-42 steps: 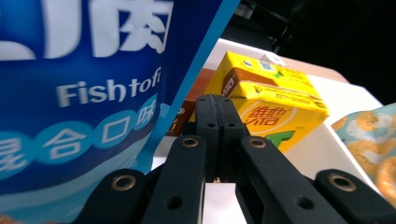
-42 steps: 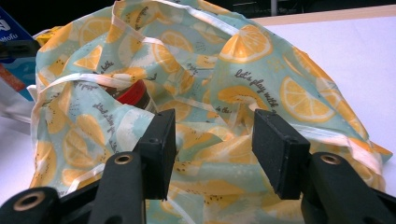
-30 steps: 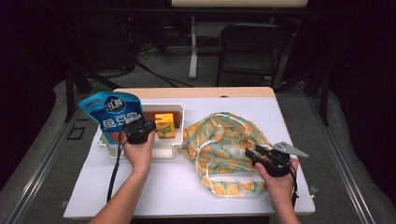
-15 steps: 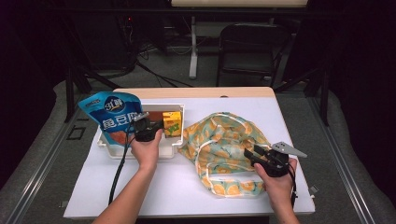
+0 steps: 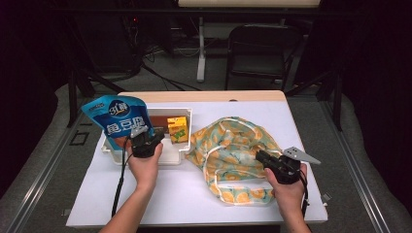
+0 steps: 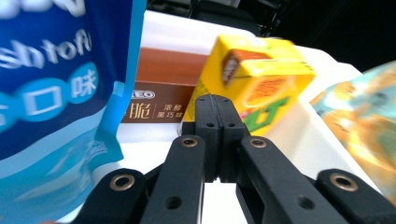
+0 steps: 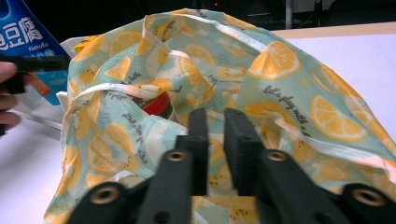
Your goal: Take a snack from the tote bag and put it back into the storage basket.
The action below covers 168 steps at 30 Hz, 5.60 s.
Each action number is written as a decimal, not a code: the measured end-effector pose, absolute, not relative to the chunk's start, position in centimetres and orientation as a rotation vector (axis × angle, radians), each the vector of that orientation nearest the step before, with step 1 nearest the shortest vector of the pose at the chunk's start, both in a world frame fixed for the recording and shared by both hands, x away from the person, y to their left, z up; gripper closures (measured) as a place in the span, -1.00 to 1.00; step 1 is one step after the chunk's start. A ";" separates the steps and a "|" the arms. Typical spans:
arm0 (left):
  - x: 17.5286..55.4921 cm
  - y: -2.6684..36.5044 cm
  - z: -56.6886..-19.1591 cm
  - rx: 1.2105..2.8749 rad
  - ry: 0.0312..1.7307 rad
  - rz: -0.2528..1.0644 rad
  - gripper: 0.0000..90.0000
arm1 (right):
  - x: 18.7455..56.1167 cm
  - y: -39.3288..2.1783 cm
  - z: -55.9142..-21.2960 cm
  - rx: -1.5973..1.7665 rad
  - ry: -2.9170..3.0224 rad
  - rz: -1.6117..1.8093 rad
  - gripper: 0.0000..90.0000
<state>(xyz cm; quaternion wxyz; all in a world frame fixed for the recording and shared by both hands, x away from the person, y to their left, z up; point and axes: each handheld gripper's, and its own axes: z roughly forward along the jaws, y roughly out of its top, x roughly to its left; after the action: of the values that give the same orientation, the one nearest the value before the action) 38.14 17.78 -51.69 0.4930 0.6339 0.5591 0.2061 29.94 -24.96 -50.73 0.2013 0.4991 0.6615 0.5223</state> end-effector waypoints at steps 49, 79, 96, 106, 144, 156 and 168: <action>35.2 6.2 -56.4 1.977 1.203 0.220 0.91 | 30.2 -22.2 -51.0 1.317 1.914 1.491 0.92; 36.4 5.5 -51.6 1.831 1.020 0.369 0.92 | 32.7 -16.1 -53.9 1.239 2.208 1.274 0.93; 36.0 5.0 -53.0 1.891 1.081 0.552 1.00 | 32.2 -15.8 -55.4 1.272 2.340 1.160 1.00; 36.3 4.9 -56.1 1.954 1.153 0.456 1.00 | 32.2 -16.4 -55.7 1.298 2.345 1.160 1.00; 36.5 5.3 -56.6 1.951 1.147 0.375 1.00 | 36.4 -12.7 -52.5 1.273 2.094 1.265 -0.56; 36.4 5.3 -56.6 1.952 1.142 0.369 1.00 | 37.6 -11.7 -54.1 1.253 2.094 1.195 -0.45; 36.3 5.2 -56.6 1.952 1.134 0.384 0.98 | 37.2 -13.3 -52.4 1.295 2.069 1.285 -0.43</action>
<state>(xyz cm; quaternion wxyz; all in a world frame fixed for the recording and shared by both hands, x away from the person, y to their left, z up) 36.32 5.16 -56.60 0.4130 0.7763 0.4510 0.1528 37.21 -13.32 -52.40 0.1907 0.4609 0.7363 0.4572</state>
